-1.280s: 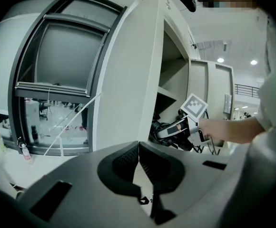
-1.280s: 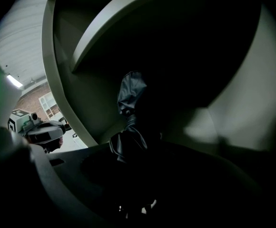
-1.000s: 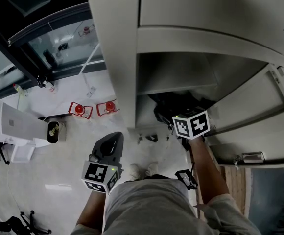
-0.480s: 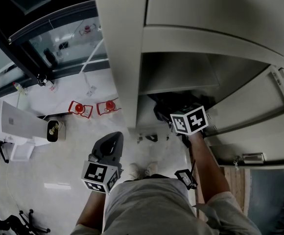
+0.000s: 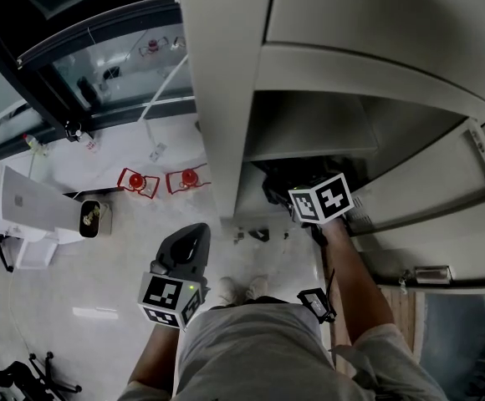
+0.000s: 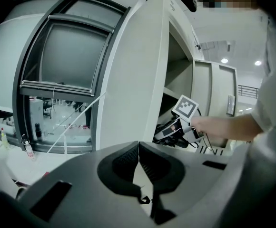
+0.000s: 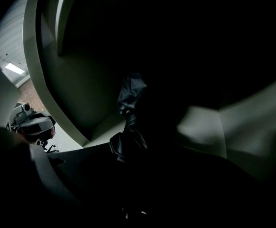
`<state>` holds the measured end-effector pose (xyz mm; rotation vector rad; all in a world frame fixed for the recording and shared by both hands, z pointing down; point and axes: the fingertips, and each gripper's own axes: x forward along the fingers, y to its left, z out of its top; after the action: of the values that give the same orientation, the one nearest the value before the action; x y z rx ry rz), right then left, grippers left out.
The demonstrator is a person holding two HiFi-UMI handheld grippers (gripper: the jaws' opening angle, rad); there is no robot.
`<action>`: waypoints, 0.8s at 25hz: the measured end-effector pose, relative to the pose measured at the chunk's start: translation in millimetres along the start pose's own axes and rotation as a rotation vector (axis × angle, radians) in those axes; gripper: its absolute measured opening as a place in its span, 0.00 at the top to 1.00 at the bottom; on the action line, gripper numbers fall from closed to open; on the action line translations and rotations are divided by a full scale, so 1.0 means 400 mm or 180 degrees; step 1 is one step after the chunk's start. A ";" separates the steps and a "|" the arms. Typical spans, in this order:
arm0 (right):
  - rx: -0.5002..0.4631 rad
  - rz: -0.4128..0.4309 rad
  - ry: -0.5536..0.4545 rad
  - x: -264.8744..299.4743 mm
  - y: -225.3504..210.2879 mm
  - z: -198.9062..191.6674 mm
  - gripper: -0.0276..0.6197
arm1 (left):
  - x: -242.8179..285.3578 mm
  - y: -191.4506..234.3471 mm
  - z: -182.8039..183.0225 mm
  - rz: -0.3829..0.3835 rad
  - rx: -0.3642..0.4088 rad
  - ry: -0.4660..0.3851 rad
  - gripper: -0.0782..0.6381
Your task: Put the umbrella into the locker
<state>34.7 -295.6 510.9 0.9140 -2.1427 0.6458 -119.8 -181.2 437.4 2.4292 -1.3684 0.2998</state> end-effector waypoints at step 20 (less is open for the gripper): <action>-0.0136 0.0034 0.0020 0.002 0.009 0.004 0.56 | 0.002 -0.006 -0.019 -0.0024 -0.0036 0.0071 0.87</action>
<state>30.7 -294.9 510.0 0.8772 -2.1489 0.6051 -117.3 -177.7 444.1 2.4140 -1.3477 0.3152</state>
